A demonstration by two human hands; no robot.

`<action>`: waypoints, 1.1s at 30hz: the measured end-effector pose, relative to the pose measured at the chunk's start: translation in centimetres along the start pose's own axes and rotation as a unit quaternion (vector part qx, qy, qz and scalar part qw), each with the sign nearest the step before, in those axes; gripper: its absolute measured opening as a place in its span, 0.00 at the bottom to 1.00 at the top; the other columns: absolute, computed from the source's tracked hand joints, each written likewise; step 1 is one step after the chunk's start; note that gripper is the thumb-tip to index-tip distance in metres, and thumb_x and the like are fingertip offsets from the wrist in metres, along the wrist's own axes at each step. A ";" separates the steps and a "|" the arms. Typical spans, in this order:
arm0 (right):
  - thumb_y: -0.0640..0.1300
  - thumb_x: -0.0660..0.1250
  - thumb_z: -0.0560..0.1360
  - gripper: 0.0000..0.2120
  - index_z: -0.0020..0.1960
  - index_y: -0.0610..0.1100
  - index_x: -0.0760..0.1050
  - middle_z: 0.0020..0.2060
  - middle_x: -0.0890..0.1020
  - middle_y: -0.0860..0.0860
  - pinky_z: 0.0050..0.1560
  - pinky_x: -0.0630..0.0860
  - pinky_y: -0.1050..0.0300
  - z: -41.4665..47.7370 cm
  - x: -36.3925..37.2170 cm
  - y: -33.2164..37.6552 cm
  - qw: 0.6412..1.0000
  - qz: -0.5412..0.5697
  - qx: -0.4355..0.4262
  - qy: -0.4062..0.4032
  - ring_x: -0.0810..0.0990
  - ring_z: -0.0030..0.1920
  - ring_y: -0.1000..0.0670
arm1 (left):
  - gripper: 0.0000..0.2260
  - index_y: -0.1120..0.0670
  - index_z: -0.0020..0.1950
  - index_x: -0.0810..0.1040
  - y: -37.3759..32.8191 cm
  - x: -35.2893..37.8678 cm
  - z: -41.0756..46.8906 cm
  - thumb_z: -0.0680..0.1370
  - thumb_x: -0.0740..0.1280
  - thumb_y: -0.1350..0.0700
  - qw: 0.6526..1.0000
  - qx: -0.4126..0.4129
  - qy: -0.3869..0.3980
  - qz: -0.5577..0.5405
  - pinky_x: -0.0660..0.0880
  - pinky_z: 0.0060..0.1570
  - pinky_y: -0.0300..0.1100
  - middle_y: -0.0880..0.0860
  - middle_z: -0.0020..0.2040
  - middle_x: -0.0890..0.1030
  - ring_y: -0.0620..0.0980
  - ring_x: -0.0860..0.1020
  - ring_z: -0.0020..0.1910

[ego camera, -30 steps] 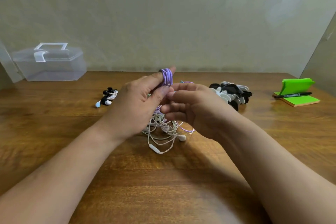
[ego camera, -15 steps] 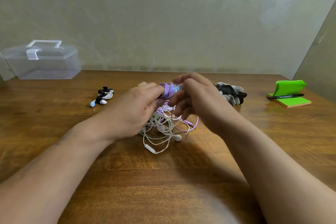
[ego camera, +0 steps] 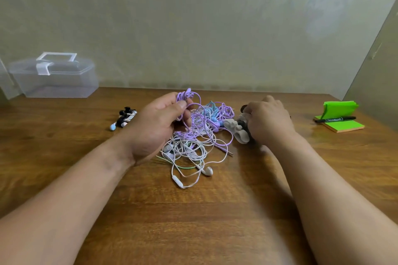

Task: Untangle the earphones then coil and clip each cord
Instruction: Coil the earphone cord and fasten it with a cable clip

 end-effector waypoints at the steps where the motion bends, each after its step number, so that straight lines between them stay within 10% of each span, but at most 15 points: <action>1: 0.45 0.64 0.82 0.14 0.65 0.52 0.81 0.61 0.74 0.43 0.57 0.70 0.50 0.0 0.0 -0.1 1.000 0.008 0.003 -0.004 0.71 0.63 0.38 | 0.10 0.58 0.53 0.76 -0.1 0.0 -0.1 0.87 0.56 0.60 1.000 0.001 0.000 0.016 0.74 0.41 0.37 0.50 0.38 0.78 0.46 0.76 0.40; 12: 0.53 0.63 0.84 0.13 0.65 0.52 0.81 0.63 0.72 0.42 0.63 0.69 0.46 -0.4 0.1 0.3 1.000 -0.005 -0.010 0.026 0.69 0.65 0.37 | 0.09 0.46 0.53 0.74 -1.7 -4.1 -0.1 0.86 0.56 0.48 0.922 0.069 -0.101 0.367 0.75 0.48 0.45 0.43 0.43 0.78 0.42 0.75 0.42; 21: 0.50 0.60 0.84 0.10 0.55 0.45 0.76 0.56 0.80 0.45 0.53 0.65 0.47 -0.7 -3.3 0.1 0.991 0.110 0.014 -0.082 0.74 0.58 0.38 | 0.10 0.56 0.50 0.74 -0.5 -2.6 -0.1 0.87 0.56 0.60 0.994 -0.029 -0.035 -0.096 0.64 0.39 0.43 0.50 0.36 0.71 0.50 0.72 0.38; 27: 0.48 0.67 0.84 0.09 0.52 0.43 0.76 0.31 0.77 0.52 0.29 0.70 0.63 -4.0 -4.3 4.6 0.859 0.511 -0.020 0.017 0.74 0.28 0.56 | 0.07 0.56 0.49 0.73 -0.1 -0.3 -0.2 0.84 0.58 0.59 0.988 -0.040 0.031 -0.148 0.69 0.36 0.40 0.52 0.38 0.69 0.50 0.72 0.38; 33: 0.47 0.69 0.79 0.13 0.54 0.37 0.78 0.37 0.82 0.44 0.36 0.74 0.58 -7.0 -2.8 11.0 0.660 0.720 -0.055 0.210 0.78 0.35 0.49 | 0.09 0.54 0.41 0.70 -0.1 -0.3 -0.2 0.80 0.57 0.56 0.993 -0.022 0.003 -0.115 0.65 0.34 0.41 0.52 0.36 0.64 0.50 0.69 0.34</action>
Point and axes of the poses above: each hand's wrist, its own z-axis towards the middle knuckle, its own x-axis out of the palm, y = z × x, the point moved 9 cm from there along z, towards the middle knuckle
